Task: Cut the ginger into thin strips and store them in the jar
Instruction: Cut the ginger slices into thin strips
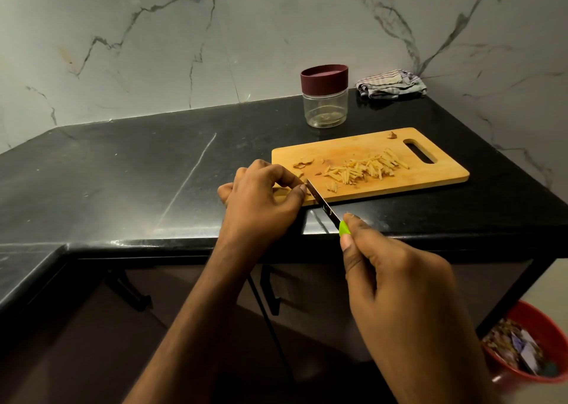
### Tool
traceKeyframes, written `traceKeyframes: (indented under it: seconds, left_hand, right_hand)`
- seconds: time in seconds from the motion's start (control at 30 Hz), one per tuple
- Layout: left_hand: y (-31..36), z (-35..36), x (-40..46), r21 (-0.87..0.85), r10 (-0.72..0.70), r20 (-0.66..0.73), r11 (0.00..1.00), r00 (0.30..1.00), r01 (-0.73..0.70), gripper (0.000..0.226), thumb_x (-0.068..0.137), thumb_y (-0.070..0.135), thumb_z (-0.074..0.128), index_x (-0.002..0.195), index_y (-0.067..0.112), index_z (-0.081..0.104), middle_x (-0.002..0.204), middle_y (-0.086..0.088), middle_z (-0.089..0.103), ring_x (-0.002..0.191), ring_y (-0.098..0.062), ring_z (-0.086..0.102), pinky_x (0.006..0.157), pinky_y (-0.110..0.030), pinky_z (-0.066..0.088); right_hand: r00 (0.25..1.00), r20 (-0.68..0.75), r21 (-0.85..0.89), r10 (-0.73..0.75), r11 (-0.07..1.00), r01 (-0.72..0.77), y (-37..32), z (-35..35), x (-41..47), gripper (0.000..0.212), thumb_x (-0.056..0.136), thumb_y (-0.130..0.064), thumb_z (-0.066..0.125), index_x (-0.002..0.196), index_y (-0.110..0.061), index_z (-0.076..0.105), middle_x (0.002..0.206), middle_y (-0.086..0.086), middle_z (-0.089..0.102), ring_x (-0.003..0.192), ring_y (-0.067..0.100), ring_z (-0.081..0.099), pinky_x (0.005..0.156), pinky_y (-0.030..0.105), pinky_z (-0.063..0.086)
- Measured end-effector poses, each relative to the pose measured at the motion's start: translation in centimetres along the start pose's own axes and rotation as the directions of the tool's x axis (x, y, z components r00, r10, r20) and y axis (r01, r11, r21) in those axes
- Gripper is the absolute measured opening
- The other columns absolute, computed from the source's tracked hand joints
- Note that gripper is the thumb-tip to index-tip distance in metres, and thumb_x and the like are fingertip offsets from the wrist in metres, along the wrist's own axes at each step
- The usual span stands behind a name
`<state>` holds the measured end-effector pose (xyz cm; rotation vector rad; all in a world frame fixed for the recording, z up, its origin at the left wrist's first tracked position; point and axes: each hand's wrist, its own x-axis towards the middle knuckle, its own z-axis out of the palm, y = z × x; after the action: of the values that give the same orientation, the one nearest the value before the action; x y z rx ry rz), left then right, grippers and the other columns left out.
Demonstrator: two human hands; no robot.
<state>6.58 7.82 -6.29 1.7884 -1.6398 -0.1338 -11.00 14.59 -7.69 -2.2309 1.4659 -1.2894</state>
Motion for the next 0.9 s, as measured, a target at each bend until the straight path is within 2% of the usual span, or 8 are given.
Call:
traceKeyframes:
  seconds: [0.27,0.37,0.43,0.53,0.6,0.7,0.8,0.9]
  left_hand:
    - [0.1,-0.3,0.3,-0.087,-0.027,0.024,0.996,0.999,0.029,0.018,0.087,0.040,0.073,0.073,0.043,0.062,0.105,0.013,0.058,0.113,-0.014,0.049,0.102,-0.047,0.031]
    - [0.3,-0.4,0.2,-0.068,-0.031,0.021,0.997,0.999,0.032,0.017,0.087,0.042,0.073,0.073,0.043,0.064,0.106,0.014,0.059,0.114,-0.012,0.048,0.093,-0.038,0.021]
    - [0.4,-0.4,0.3,-0.061,-0.049,0.037,0.997,0.998,0.052,0.015,0.087,0.043,0.074,0.074,0.041,0.067,0.107,0.014,0.060,0.114,-0.012,0.049,0.093,-0.038,0.019]
    - [0.4,-0.6,0.6,-0.128,-0.084,0.095,0.987,0.992,0.096,0.009,0.085,0.044,0.075,0.077,0.045,0.072,0.103,0.017,0.062,0.114,-0.016,0.053,0.104,-0.052,0.035]
    - [0.5,-0.7,0.8,-0.148,-0.096,0.135,0.982,0.986,0.115,0.012,0.084,0.044,0.076,0.080,0.054,0.070,0.102,0.019,0.061,0.115,-0.018,0.054,0.102,-0.057,0.041]
    - [0.6,-0.8,0.8,-0.143,-0.104,0.124,0.982,0.987,0.121,0.013,0.083,0.042,0.077,0.078,0.052,0.070,0.101,0.023,0.056,0.118,-0.018,0.051,0.102,-0.057,0.041]
    - [0.6,-0.7,0.5,-0.120,-0.097,0.090,0.987,0.991,0.107,0.017,0.084,0.041,0.077,0.068,0.042,0.070,0.100,0.024,0.053,0.121,-0.018,0.046,0.106,-0.056,0.036]
    - [0.7,-0.7,0.4,-0.123,-0.079,0.084,0.988,0.993,0.089,0.018,0.085,0.040,0.076,0.070,0.041,0.067,0.103,0.022,0.051,0.122,-0.018,0.044,0.108,-0.054,0.032]
  right_hand:
    - [1.000,0.007,-0.002,0.001,1.000,-0.001,0.1,-0.2,-0.1,0.033,0.089,-0.029,0.054,0.117,-0.016,0.068,0.057,-0.012,0.057,0.045,0.001,0.050,0.037,0.020,0.047]
    - [1.000,0.002,0.003,0.001,1.000,-0.001,0.3,-0.2,0.0,0.033,0.089,-0.030,0.054,0.117,-0.017,0.068,0.059,-0.011,0.059,0.046,0.002,0.052,0.038,0.023,0.048]
    - [1.000,0.011,0.009,0.002,1.000,-0.002,0.4,-0.4,0.0,0.033,0.089,-0.031,0.054,0.116,-0.018,0.069,0.056,-0.011,0.058,0.044,0.001,0.050,0.037,0.020,0.046]
    - [1.000,0.023,0.017,0.000,1.000,0.000,0.5,-0.7,0.1,0.032,0.090,-0.033,0.053,0.114,-0.021,0.070,0.050,-0.012,0.053,0.039,-0.004,0.044,0.037,0.008,0.036]
    - [1.000,0.022,0.022,0.001,1.000,-0.001,0.5,-0.7,0.3,0.032,0.090,-0.034,0.052,0.114,-0.021,0.070,0.049,-0.012,0.052,0.038,-0.005,0.042,0.038,0.007,0.036]
    - [1.000,0.023,0.018,0.012,1.000,-0.012,0.3,0.2,0.9,0.035,0.090,-0.035,0.051,0.117,-0.019,0.068,0.053,-0.012,0.055,0.041,-0.003,0.046,0.036,0.006,0.031]
    - [0.999,0.030,0.002,0.021,1.000,-0.021,0.3,0.7,1.0,0.035,0.091,-0.035,0.051,0.118,-0.020,0.067,0.051,-0.015,0.047,0.041,-0.005,0.044,0.035,0.006,0.027]
    - [0.999,0.032,-0.036,0.024,0.999,-0.023,0.5,-0.3,0.6,0.033,0.088,-0.034,0.056,0.114,-0.022,0.069,0.050,-0.014,0.053,0.039,-0.005,0.042,0.032,0.007,0.025]
